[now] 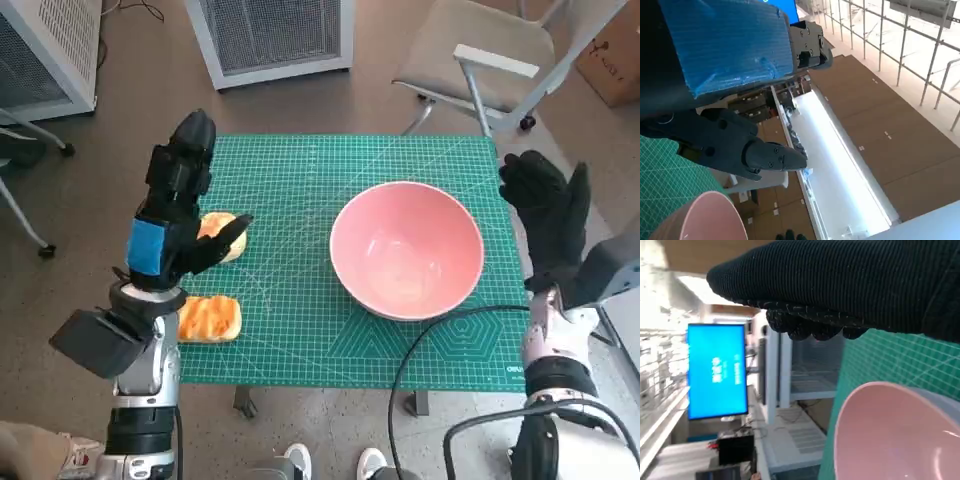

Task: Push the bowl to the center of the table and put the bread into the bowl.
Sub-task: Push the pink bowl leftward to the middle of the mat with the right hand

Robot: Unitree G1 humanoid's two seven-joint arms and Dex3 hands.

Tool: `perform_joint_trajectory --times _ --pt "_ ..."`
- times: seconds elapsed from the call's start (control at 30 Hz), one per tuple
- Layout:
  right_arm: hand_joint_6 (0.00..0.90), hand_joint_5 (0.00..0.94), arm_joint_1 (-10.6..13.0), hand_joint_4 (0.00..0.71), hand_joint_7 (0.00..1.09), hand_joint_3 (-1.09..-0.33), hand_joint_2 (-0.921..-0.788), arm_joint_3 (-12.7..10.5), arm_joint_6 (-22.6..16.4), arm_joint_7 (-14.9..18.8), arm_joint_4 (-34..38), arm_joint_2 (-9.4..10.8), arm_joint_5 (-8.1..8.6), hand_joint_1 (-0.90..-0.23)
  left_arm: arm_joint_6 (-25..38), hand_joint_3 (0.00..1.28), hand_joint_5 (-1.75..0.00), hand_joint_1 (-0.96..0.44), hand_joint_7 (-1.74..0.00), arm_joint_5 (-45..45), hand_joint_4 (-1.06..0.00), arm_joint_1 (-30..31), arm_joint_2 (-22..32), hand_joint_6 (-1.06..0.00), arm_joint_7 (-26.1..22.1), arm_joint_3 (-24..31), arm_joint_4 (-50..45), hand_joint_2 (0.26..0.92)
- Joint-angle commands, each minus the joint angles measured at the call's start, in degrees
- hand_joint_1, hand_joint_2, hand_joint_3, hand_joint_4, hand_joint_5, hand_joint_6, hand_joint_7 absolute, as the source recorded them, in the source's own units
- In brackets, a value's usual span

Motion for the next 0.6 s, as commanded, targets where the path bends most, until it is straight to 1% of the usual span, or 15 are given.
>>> perform_joint_trajectory --times 0.03,0.17,0.23,0.43,0.6 --pt "0.181 0.005 0.8 0.051 0.01 -0.739 -0.921 -0.6 2.4 -0.8 1.2 0.5 -0.29 -0.589 0.7 0.19 0.00 -0.34 -0.43 -0.5 -0.05 0.9 0.7 0.00 0.1 0.4 -1.2 0.921" --pt "0.185 0.003 0.9 0.049 0.01 -0.725 -0.921 -1.4 3.9 -0.4 1.4 1.1 0.28 -0.573 1.0 0.19 0.00 -0.33 -0.43 -0.4 -0.05 1.3 0.7 0.00 0.1 0.4 -1.8 0.920" --pt "0.186 0.002 0.8 0.047 0.01 -0.717 -0.921 -1.7 4.5 -0.2 1.4 1.3 0.41 -0.576 1.1 0.19 0.00 -0.33 -0.43 -0.4 -0.05 1.5 0.7 0.00 0.1 0.5 -2.0 0.920" --pt "0.186 0.000 1.0 0.043 0.01 -0.712 -0.921 -2.6 6.2 0.0 1.6 1.7 0.51 -0.562 1.4 0.19 0.00 -0.33 -0.43 -0.6 -0.05 2.0 0.7 0.00 0.0 0.6 -2.8 0.920" --pt "0.185 0.000 1.3 0.041 0.01 -0.700 -0.921 -3.3 7.3 0.2 1.7 1.9 0.64 -0.570 1.8 0.20 0.00 -0.33 -0.42 -0.8 -0.05 2.8 0.8 0.00 -0.1 0.7 -3.9 0.920"
